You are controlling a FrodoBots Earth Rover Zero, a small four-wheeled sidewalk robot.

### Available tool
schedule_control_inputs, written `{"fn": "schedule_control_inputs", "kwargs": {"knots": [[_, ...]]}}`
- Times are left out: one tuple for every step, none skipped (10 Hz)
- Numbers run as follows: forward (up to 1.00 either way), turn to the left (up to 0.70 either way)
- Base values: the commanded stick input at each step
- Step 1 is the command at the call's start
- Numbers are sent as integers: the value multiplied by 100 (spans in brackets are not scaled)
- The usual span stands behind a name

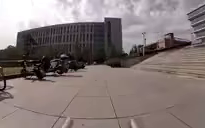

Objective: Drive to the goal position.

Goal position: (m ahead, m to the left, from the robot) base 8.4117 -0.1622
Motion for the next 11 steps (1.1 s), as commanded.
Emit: {"fn": "schedule_control_inputs", "kwargs": {"knots": [[95,-31],[95,-27],[96,-1],[95,-1],[95,-1],[95,-1],[95,-1],[95,-1],[95,-1],[95,-1],[95,1]]}}
